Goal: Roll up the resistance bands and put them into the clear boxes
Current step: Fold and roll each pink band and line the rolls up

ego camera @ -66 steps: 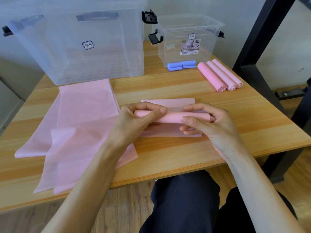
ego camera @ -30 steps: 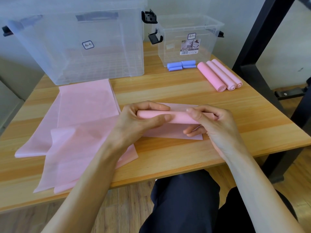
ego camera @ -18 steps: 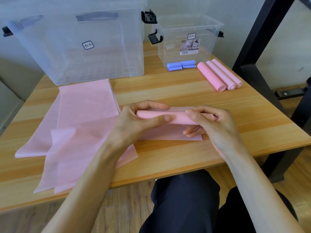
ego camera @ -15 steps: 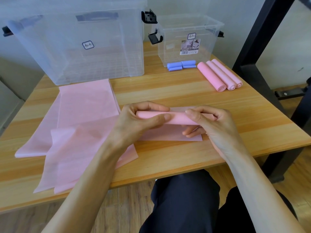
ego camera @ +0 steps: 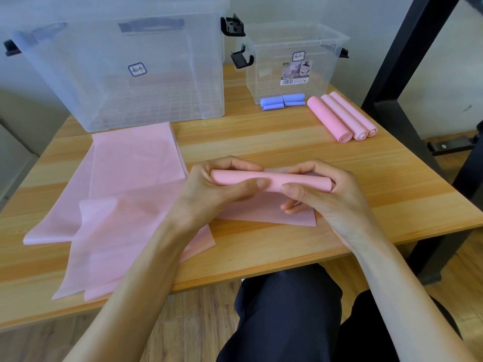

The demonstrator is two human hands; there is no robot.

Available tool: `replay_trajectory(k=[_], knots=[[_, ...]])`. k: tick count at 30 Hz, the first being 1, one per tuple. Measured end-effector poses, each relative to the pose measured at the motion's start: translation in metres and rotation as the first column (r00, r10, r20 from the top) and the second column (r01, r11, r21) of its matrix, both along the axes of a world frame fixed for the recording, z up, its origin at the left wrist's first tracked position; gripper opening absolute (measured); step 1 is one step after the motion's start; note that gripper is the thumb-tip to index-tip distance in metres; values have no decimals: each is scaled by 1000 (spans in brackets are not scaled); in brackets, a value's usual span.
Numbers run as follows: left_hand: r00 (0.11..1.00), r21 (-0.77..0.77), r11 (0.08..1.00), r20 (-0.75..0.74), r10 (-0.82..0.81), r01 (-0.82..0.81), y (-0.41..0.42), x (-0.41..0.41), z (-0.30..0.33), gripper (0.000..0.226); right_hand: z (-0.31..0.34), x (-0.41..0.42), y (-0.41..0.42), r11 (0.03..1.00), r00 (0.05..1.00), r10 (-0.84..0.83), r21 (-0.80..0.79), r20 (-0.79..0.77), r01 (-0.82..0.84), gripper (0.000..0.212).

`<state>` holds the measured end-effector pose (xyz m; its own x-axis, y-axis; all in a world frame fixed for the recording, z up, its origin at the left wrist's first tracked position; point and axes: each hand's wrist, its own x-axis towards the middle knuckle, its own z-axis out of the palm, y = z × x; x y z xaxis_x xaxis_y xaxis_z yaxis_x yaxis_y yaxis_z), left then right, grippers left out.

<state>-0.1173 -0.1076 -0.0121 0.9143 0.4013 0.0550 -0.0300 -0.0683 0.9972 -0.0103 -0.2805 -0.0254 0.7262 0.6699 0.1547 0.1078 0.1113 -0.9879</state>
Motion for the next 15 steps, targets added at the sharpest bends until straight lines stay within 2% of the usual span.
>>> replay_trajectory(k=[4,8,15], knots=[[998,-24,998,-11,61,-61,1,2,0,27,0,0,-1,999,1000,-17,35,3,17,31],[999,-35,999,10,37,-36,1,1,0,27,0,0,-1,999,999,-46,25,21,45,25],[998,-34,999,57,3,-1,1,-2,0,18,-1,1,0,999,999,-40,21,-15,40,28]])
